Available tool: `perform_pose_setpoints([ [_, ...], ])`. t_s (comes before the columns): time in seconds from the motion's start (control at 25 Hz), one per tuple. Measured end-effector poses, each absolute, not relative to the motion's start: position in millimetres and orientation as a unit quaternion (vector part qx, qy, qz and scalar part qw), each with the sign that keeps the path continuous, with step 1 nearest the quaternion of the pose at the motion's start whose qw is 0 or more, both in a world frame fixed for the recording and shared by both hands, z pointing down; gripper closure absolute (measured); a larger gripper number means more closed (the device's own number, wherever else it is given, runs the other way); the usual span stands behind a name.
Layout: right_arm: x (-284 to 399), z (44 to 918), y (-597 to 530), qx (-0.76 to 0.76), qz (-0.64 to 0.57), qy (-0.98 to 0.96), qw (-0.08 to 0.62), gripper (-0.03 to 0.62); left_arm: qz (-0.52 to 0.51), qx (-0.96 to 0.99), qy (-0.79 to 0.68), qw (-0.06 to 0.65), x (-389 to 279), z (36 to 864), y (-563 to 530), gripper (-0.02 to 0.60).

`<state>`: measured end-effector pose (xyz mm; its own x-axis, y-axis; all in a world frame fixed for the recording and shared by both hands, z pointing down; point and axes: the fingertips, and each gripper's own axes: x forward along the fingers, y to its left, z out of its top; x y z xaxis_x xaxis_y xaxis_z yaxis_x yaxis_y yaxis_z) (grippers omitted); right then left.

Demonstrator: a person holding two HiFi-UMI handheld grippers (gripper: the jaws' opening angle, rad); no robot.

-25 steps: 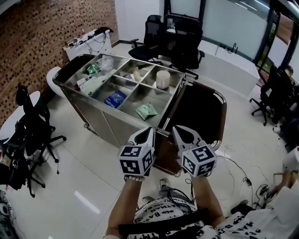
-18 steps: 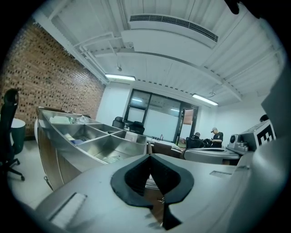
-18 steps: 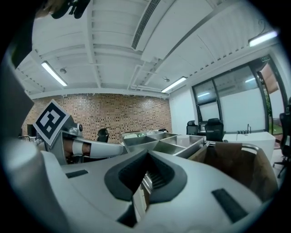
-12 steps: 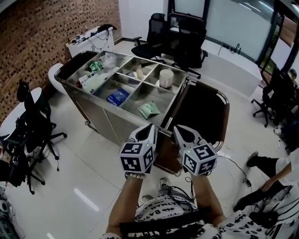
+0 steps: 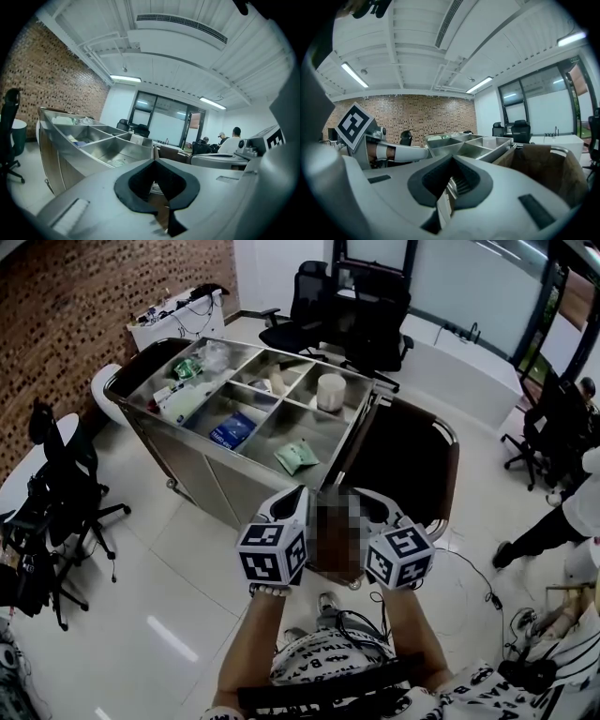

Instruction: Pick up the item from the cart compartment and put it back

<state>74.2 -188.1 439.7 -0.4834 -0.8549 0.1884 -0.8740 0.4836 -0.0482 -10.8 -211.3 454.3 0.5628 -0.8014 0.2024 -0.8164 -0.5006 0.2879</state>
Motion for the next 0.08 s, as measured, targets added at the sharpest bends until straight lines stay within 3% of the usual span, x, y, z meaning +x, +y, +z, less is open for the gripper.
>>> perform_pose_setpoints([
  [0.08,73.0,439.1,-188.8,0.502,0.068,-0.859,0.070,0.594,0.019,0.866,-0.468,0.177,-11.8,453.1,-212.4,0.580],
])
